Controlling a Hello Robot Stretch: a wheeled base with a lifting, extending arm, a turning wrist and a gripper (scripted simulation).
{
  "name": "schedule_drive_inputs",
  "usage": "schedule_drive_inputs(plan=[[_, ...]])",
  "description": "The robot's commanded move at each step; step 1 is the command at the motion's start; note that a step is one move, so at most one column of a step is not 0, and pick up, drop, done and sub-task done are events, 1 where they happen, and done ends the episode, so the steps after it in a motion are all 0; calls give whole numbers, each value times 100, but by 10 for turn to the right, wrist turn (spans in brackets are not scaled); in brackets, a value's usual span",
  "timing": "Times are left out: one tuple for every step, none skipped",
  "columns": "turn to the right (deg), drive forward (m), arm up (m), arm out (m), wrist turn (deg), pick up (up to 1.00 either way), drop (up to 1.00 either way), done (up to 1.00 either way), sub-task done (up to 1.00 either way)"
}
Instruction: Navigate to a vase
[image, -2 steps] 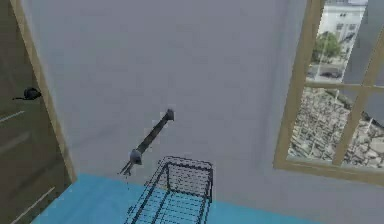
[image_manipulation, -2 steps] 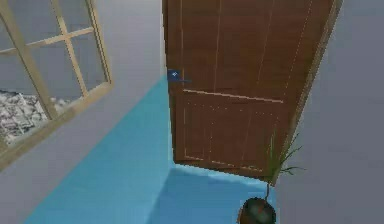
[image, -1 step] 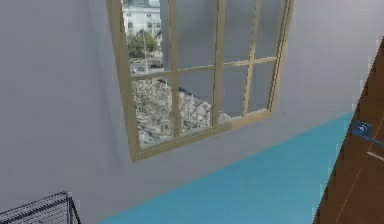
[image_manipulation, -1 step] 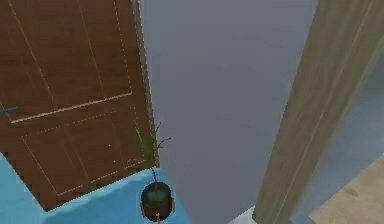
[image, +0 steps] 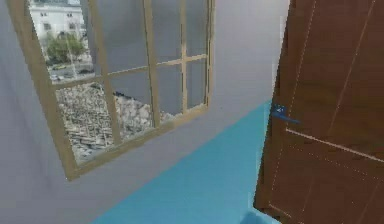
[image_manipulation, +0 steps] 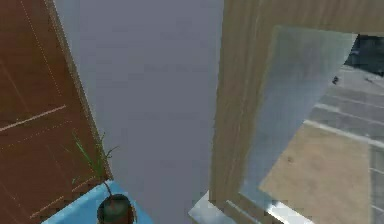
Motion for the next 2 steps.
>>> schedule_drive_inputs(plan=[[0, 100, 0, 0, 0, 0, 0, 0, 0], [30, 0, 0, 0, 0, 0, 0, 0, 0]])
